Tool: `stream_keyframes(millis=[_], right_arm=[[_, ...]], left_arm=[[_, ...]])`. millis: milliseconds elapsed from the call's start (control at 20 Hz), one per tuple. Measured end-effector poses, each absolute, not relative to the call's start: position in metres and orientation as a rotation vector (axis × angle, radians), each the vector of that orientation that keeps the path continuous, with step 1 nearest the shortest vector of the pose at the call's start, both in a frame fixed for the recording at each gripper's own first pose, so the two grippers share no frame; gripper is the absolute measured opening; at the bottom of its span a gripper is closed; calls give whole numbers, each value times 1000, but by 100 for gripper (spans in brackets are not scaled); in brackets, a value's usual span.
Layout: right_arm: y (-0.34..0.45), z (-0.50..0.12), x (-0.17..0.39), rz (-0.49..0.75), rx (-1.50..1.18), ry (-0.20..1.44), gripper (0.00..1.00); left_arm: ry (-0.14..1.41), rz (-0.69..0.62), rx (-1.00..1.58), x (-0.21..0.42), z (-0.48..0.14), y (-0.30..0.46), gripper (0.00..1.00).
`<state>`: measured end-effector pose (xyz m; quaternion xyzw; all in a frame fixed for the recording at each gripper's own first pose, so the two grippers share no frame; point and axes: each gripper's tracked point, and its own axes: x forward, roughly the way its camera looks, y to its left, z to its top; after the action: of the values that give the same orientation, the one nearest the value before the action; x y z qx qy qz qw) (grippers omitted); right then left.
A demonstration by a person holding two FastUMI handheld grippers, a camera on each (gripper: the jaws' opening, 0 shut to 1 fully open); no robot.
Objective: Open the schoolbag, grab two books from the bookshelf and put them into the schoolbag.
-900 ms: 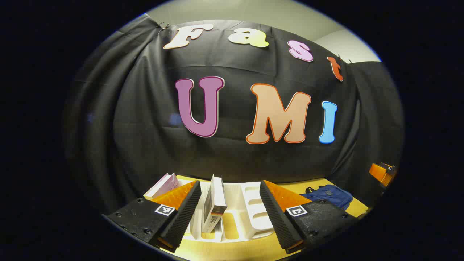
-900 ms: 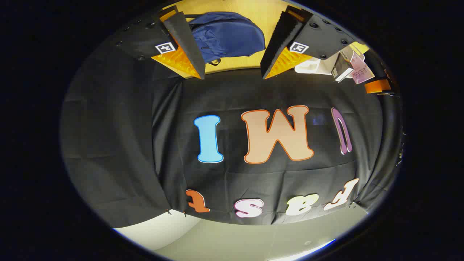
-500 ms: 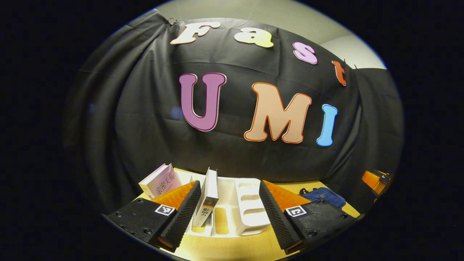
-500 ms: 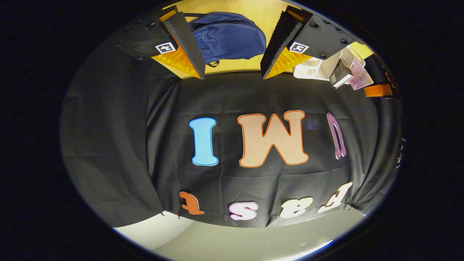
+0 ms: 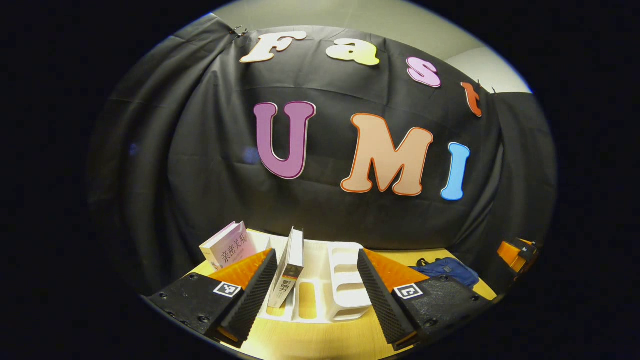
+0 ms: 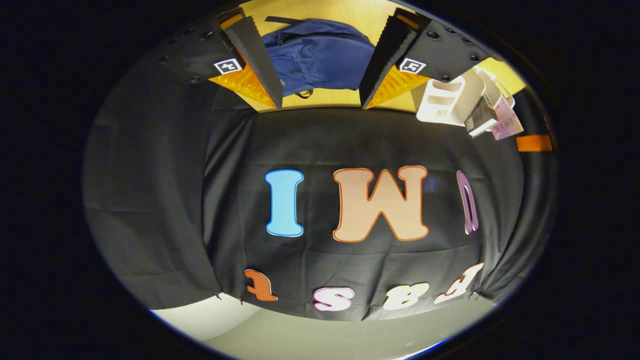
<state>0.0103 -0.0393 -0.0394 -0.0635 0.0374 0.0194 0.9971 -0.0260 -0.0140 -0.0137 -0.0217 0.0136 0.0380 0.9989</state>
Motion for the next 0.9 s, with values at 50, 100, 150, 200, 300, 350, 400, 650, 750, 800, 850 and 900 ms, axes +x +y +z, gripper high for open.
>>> stream_keyframes(millis=[50,100,150,200,300,350,400,650,750,800,850,900], right_arm=[[-41,-48,10,45,-156,84,97],[-45,-59,11,47,-187,95,97],[-48,-70,11,46,-217,114,98],[-51,-83,11,49,-240,137,97],[-52,-104,11,51,-275,169,97],[-54,-114,11,47,-290,179,99],[-57,-124,11,37,-318,194,100],[-75,-163,16,-17,-508,224,97],[-79,-177,21,-26,-590,240,93],[-80,-185,19,-24,-624,246,98],[-78,-190,19,-18,-654,249,93],[-78,-197,20,-19,-686,253,100]], left_arm=[[31,88,-41,-26,-15,-11,94],[29,100,-38,-27,-15,-8,91],[27,110,-34,-28,-14,-7,95],[27,119,-28,-28,-13,-6,92],[30,132,-24,-29,-13,-3,95],[33,137,-25,-29,-14,-2,92],[38,140,-30,-30,-14,-1,95],[59,193,-63,-34,-20,16,95],[69,224,-72,-34,-21,23,92],[70,238,-76,-34,-20,26,92],[70,251,-80,-39,-22,31,94],[71,264,-82,-41,-22,36,92]])
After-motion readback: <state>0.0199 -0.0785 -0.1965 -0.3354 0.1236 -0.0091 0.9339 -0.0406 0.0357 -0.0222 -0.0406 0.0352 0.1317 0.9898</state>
